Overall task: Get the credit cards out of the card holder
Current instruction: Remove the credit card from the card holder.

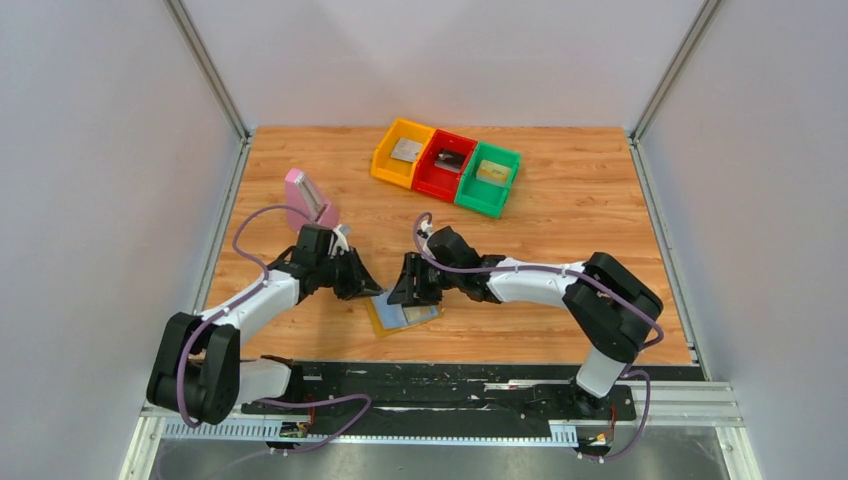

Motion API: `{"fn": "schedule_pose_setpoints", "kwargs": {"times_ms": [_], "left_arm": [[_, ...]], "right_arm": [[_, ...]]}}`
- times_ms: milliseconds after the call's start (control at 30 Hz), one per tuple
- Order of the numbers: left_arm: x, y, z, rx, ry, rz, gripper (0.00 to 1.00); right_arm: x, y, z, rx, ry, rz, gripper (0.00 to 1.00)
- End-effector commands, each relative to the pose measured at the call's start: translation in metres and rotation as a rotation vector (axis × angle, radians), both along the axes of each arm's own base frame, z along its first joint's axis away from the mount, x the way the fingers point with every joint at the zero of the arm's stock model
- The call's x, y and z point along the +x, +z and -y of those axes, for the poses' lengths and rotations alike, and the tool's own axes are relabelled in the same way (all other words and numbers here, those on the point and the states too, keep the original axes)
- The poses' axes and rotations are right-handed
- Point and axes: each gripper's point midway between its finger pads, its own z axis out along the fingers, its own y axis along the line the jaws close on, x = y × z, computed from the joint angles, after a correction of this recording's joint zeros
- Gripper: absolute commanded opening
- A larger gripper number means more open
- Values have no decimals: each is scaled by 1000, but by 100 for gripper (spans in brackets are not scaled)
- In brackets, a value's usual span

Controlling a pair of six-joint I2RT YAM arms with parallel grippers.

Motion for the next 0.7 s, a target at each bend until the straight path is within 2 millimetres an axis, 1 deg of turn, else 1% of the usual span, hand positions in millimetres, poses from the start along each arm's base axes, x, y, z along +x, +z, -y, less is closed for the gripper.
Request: {"fn": "schedule_pose_setpoints", "kwargs": {"times_ms": [0, 100, 333, 400, 467, 500, 667], "left_arm": [[6, 23, -6, 1, 4, 45, 21], [6, 33, 3, -56, -26, 53, 22], [6, 42, 17, -148, -94, 74, 22], [5, 38, 18, -150, -98, 60, 22], [1, 28, 19, -153, -104, 24, 21], [-2, 22, 20, -157, -108, -2, 21], [-17, -4, 27, -132, -140, -69, 20]], "right_arm": [[-6, 17, -30, 65, 88, 34, 47], [-12, 14, -35, 48, 122, 31, 50], [-10, 14, -23, 0, 113, 78, 57], [-9, 16, -21, -1, 108, 89, 57], [-8, 18, -16, -11, 96, 92, 55], [-8, 16, -12, -28, 87, 90, 55], [9, 8, 14, -122, 12, 130, 55]]}}
